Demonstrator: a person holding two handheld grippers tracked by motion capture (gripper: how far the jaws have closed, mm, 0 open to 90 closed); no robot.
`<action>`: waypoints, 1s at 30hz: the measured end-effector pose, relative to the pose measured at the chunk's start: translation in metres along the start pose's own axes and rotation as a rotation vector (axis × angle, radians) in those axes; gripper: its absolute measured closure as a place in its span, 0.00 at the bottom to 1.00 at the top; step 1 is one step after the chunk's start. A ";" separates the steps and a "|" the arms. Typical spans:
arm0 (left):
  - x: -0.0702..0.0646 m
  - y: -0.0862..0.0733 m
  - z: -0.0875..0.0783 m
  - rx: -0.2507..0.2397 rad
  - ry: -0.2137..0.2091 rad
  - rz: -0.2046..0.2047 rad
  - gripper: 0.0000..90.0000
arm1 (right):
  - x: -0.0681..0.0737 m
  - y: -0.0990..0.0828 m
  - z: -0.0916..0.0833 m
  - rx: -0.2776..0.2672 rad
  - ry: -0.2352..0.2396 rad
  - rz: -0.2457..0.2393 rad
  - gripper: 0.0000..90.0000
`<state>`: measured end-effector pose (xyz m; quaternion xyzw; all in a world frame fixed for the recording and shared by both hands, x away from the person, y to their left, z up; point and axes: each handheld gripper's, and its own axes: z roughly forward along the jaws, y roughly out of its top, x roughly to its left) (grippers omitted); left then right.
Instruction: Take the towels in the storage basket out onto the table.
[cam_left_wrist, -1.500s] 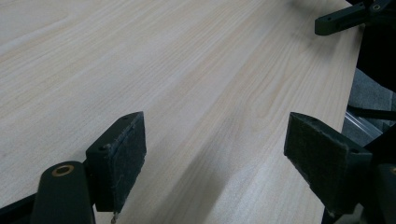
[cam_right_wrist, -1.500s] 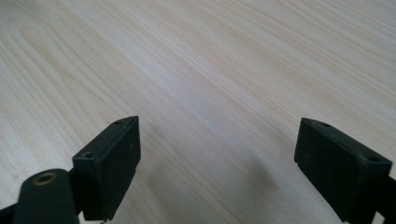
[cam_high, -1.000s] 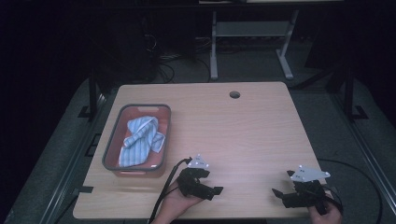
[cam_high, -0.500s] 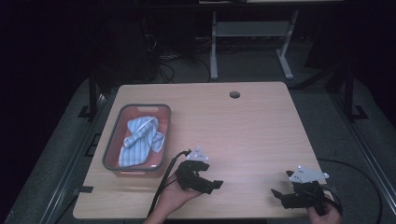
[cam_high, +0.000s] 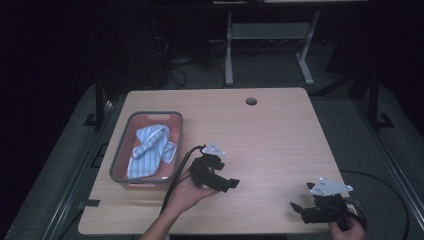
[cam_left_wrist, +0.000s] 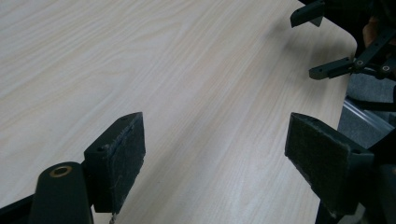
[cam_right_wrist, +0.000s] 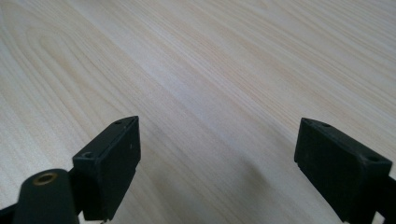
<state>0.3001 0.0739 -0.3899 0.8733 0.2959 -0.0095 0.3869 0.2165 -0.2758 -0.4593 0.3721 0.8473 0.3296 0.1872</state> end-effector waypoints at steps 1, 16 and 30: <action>0.000 0.002 -0.001 -0.005 0.005 -0.010 0.22 | 0.000 0.000 0.000 0.000 -0.001 0.000 0.15; 0.023 0.029 -0.026 0.009 0.056 -0.026 0.22 | -0.001 -0.001 0.000 0.001 -0.003 0.007 0.15; 0.038 0.038 -0.045 0.016 0.076 -0.044 0.22 | -0.002 0.000 0.000 -0.003 -0.002 0.004 0.15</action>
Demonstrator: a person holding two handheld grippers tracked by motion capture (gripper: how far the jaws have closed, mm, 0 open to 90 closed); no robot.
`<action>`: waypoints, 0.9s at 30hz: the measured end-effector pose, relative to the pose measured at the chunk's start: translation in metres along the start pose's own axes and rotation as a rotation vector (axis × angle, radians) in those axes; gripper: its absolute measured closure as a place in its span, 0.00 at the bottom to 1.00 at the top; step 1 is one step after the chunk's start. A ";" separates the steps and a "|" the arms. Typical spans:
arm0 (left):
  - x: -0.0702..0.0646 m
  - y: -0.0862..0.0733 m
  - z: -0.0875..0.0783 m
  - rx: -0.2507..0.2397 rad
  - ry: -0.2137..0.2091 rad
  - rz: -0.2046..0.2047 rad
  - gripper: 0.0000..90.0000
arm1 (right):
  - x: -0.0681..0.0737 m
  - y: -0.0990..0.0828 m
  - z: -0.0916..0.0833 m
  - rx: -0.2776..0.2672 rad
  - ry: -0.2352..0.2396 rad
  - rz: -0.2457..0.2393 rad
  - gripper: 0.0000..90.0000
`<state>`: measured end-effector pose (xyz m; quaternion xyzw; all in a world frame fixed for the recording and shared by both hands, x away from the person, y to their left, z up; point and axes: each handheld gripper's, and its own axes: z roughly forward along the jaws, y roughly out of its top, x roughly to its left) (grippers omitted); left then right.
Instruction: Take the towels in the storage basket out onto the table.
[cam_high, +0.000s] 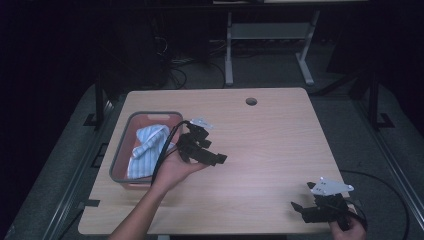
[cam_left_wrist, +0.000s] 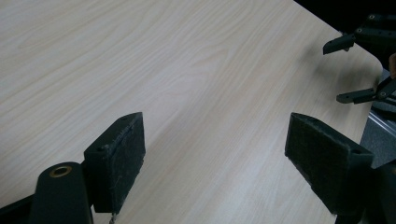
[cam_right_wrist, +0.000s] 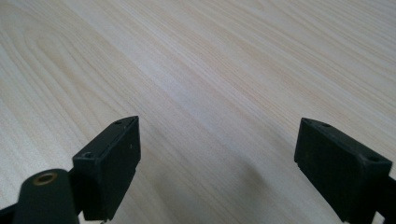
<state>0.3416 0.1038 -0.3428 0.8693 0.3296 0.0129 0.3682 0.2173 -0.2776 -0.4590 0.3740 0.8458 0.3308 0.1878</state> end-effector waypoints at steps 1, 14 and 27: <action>0.002 0.001 -0.001 0.010 0.006 0.007 0.22 | 0.000 0.000 0.000 0.001 0.001 0.002 0.15; 0.023 -0.001 -0.025 -0.010 0.027 -0.043 0.23 | 0.001 0.000 0.000 0.000 0.005 -0.006 0.15; 0.052 -0.016 -0.048 0.007 0.109 -0.092 0.24 | 0.001 0.000 -0.001 0.000 0.000 -0.007 0.15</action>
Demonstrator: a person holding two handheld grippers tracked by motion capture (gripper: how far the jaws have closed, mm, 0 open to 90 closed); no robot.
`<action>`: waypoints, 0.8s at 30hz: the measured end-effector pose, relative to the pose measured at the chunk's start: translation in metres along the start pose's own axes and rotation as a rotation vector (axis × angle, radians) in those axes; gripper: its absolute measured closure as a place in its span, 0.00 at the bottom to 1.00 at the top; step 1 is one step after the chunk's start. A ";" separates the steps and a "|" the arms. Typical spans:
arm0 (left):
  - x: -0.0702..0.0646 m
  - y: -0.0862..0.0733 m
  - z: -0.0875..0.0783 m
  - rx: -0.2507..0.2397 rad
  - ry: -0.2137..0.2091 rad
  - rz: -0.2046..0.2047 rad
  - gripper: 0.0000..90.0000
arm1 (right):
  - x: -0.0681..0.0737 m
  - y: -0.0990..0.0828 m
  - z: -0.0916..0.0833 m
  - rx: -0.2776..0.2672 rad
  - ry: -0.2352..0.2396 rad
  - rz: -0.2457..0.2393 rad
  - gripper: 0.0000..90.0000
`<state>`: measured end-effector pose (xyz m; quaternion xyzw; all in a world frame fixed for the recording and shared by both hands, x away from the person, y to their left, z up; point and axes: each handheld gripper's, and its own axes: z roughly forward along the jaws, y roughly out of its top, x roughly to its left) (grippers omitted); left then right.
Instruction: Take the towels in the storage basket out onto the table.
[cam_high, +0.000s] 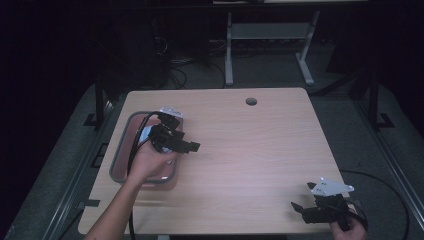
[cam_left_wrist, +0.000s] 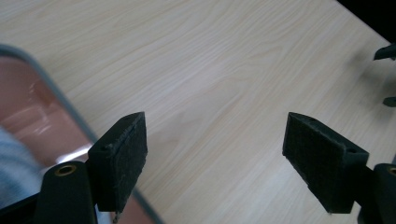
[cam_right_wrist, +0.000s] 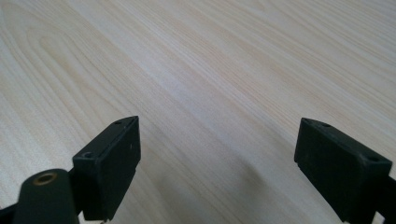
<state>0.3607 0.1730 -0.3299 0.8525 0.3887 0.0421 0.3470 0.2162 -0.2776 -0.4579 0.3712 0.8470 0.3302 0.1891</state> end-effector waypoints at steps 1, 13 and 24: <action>0.003 -0.002 -0.001 -0.003 0.003 -0.010 0.24 | 0.000 0.000 0.000 0.000 0.000 0.000 0.15; 0.036 -0.017 -0.021 -0.005 0.062 -0.094 0.24 | 0.000 -0.001 0.000 0.006 0.000 0.004 0.15; 0.072 -0.038 -0.028 0.007 0.147 -0.203 0.24 | 0.002 0.000 0.000 0.010 -0.002 -0.018 0.15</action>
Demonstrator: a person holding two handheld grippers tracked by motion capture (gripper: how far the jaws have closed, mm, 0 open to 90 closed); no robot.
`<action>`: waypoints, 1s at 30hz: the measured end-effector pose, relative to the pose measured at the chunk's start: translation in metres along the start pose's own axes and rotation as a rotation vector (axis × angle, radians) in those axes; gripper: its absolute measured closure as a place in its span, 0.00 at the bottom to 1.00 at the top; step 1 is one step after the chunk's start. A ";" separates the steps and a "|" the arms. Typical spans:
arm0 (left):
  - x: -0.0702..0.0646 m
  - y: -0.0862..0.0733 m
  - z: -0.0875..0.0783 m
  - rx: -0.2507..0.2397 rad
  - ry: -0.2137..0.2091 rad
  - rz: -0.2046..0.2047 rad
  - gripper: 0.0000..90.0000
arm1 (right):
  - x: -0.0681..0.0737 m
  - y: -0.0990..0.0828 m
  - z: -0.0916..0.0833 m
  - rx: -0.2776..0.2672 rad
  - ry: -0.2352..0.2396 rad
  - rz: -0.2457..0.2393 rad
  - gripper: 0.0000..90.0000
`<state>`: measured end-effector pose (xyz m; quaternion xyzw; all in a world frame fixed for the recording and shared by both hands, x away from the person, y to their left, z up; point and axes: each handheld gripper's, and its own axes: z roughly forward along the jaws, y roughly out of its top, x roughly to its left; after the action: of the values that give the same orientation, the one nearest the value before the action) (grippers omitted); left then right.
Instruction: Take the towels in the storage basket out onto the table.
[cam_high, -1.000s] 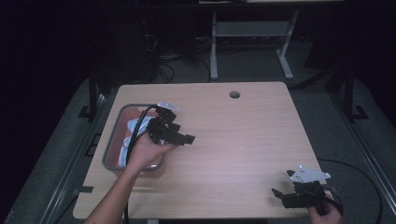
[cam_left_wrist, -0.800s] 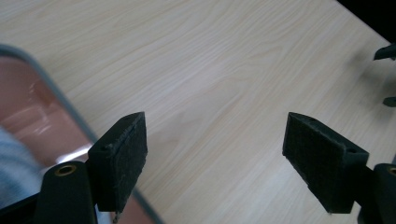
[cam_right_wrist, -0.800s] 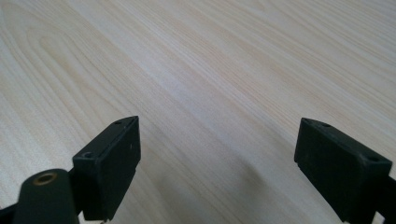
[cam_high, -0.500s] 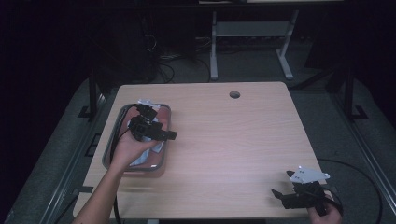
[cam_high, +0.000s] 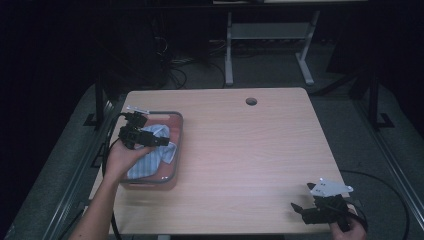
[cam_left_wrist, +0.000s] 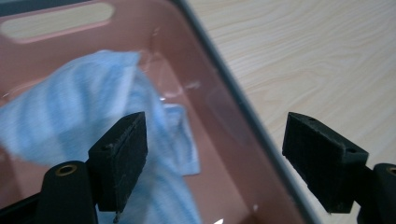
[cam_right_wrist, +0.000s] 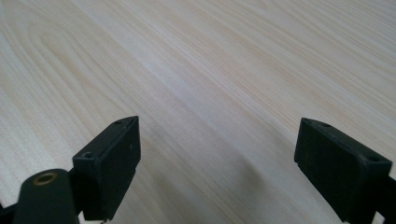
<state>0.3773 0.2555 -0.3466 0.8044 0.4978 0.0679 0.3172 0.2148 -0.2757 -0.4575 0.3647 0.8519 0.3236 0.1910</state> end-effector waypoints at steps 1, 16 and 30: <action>0.003 -0.001 -0.001 -0.007 0.016 -0.007 0.24 | 0.001 0.000 0.000 0.002 0.002 0.003 0.15; 0.022 -0.008 0.028 0.110 0.147 -0.085 0.28 | 0.003 0.002 0.001 0.001 0.008 -0.020 0.15; 0.023 -0.012 0.065 0.294 0.263 -0.073 0.46 | 0.004 0.003 -0.001 -0.007 0.007 -0.016 0.15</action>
<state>0.4076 0.2490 -0.4097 0.8076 0.5682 0.0874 0.1311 0.2130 -0.2718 -0.4554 0.3562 0.8544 0.3262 0.1918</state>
